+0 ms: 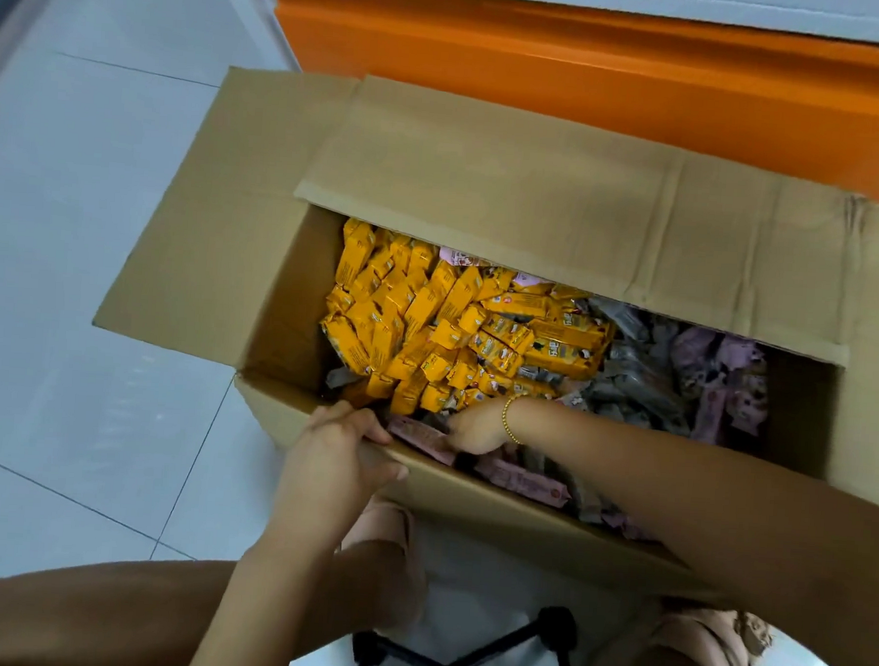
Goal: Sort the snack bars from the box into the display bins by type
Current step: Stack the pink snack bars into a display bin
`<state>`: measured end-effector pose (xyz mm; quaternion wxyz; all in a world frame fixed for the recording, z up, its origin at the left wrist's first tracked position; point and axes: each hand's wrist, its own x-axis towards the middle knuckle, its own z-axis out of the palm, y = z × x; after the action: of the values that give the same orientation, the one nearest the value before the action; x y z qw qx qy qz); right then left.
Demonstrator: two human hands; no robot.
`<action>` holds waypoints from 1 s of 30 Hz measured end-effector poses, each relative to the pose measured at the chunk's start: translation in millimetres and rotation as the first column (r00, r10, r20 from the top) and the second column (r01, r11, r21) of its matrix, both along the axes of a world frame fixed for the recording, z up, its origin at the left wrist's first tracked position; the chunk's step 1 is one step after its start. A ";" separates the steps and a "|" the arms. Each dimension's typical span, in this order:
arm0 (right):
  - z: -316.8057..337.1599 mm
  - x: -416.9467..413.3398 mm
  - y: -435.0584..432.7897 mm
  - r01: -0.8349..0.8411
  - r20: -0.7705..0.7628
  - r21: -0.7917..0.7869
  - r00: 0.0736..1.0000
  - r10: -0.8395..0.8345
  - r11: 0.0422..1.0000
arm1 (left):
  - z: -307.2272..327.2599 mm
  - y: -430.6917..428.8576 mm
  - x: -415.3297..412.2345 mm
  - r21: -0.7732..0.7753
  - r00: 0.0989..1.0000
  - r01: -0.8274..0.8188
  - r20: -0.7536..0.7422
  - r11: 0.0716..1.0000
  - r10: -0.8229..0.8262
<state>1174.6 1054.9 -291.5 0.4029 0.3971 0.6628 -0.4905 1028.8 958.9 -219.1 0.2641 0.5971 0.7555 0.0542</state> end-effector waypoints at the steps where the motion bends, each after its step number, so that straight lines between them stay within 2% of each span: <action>1: -1.4 3.4 -0.1 0.004 0.008 -0.026 1.000 -0.004 1.000 | 0.2 0.3 -0.1 -0.002 1.000 0.001 -0.002 1.000 -0.001; 3: -1.1 9.0 -1.7 0.086 0.012 -0.108 0.996 -0.085 0.990 | 2.5 0.8 1.5 -0.009 1.000 0.006 -0.013 1.000 -0.007; 5: 2.7 8.3 -6.2 0.253 0.034 -0.194 0.967 -0.251 0.948 | 3.9 1.9 2.9 -0.013 1.000 0.005 -0.022 1.000 -0.006; 6: 3.4 4.3 -7.0 0.314 0.039 -0.178 0.949 -0.312 0.933 | 4.3 2.3 3.3 -0.011 1.000 0.004 -0.029 1.000 -0.004; 8: 3.2 -3.3 -6.0 0.281 0.030 -0.046 0.960 -0.280 0.959 | 5.3 1.7 4.4 -0.001 0.999 0.008 -0.035 1.000 -0.008; 9: 1.6 -6.0 -4.3 0.256 0.029 -0.034 0.967 -0.255 0.966 | 5.8 0.7 4.7 -0.007 0.999 0.014 -0.031 1.000 -0.014; 11: -0.1 -2.0 4.5 0.331 0.058 -0.212 0.944 -0.326 0.920 | 9.9 -0.1 2.6 -0.031 0.999 0.023 0.025 0.999 -0.023; 14: 6.8 30.4 20.1 0.324 0.043 -0.449 0.939 -0.341 0.833 | 24.7 11.4 -5.5 -0.167 0.970 -0.005 0.239 0.986 0.046; 15: 9.1 45.4 21.3 0.307 0.026 -0.480 0.941 -0.337 0.821 | 27.3 19.4 -7.7 -0.219 0.973 0.023 0.231 0.975 0.028; 18: 6.3 86.2 11.0 0.332 0.038 -0.500 0.931 -0.363 0.800 | 18.3 49.0 -1.5 -0.319 0.982 0.190 0.057 0.929 -0.181; 20: 2.2 108.1 1.8 0.414 0.038 -0.489 0.890 -0.455 0.768 | 4.6 69.6 18.4 -0.368 0.942 0.336 0.129 0.867 -0.310; 22: 0.5 123.1 -2.1 0.468 0.020 -0.494 0.849 -0.529 0.732 | -9.1 88.5 46.2 -0.424 0.872 0.489 0.233 0.763 -0.429; 25: 5.6 137.6 -5.7 0.511 -0.003 -0.468 0.815 -0.579 0.722 | -25.5 108.7 87.3 -0.581 0.731 0.644 0.276 0.497 -0.624; 27: 5.8 148.2 -9.1 0.517 -0.006 -0.497 0.800 -0.599 0.696 | -30.5 113.2 103.2 -0.714 0.655 0.628 0.270 0.309 -0.706; 28: 6.9 153.6 -12.0 0.520 -0.014 -0.526 0.786 -0.618 0.673 | -32.0 114.5 106.7 -0.754 0.647 0.611 0.299 0.243 -0.701; 29: 4.8 158.8 -13.7 0.544 -0.006 -0.546 0.758 -0.653 0.637 | -32.6 116.2 106.3 -0.770 0.670 0.597 0.326 0.223 -0.667; 30: 4.6 162.6 -16.0 0.585 0.008 -0.536 0.724 -0.689 0.609 | -31.8 118.0 102.2 -0.771 0.714 0.584 0.339 0.254 -0.613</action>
<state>1337.2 1038.9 -287.0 0.2208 0.4366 0.3613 -0.7937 1131.0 1076.8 -250.9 0.5049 0.6322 0.4023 -0.4284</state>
